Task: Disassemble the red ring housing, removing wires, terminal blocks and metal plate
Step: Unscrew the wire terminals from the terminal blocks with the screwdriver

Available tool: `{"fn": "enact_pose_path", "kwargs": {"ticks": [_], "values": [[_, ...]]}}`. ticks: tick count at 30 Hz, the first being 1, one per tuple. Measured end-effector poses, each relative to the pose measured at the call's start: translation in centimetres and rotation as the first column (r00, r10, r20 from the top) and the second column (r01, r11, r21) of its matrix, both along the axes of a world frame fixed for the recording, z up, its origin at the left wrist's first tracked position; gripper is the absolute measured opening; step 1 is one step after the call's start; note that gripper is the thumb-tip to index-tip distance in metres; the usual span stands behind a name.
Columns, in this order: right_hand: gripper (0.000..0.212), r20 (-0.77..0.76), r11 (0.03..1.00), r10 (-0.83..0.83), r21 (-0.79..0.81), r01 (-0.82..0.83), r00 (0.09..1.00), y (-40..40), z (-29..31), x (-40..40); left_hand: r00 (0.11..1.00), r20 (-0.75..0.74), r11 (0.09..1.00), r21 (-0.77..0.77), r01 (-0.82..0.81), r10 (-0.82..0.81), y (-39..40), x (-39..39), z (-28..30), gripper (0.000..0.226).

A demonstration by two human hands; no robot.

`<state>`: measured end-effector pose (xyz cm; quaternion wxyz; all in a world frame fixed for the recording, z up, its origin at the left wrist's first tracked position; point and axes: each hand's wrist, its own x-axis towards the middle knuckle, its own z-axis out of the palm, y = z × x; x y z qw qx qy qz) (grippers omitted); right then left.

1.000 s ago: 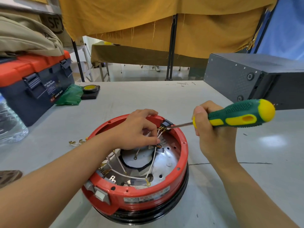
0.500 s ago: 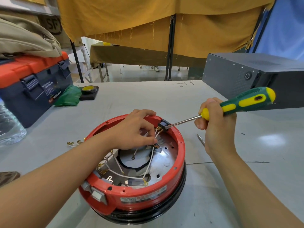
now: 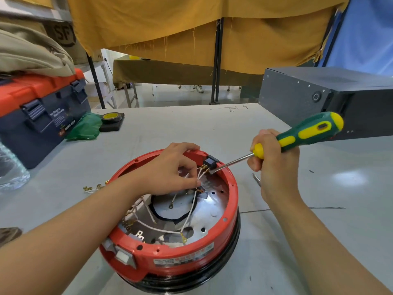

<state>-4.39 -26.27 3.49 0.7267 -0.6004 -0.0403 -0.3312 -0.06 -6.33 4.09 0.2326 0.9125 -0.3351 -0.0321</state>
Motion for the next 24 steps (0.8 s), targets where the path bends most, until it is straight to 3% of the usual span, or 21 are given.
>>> {"fn": "enact_pose_path", "kwargs": {"ticks": [10,20,24], "values": [[0.035,0.098,0.995,-0.055,-0.080,0.063,0.994,-0.5,0.6,-0.3,1.000,-0.003,1.000,0.019,-0.006,0.006,-0.1,-0.2,0.0,0.018],[0.035,0.100,0.980,-0.077,-0.176,0.094,0.992,0.1,0.4,-0.8,1.000,-0.003,1.000,0.028,-0.004,0.004,-0.1,-0.3,0.1,0.018],[0.033,0.145,0.956,-0.077,-0.271,0.114,0.986,0.3,0.4,-1.0,1.000,-0.004,1.000,0.027,-0.001,0.002,-0.1,-0.3,0.2,0.018]]}}
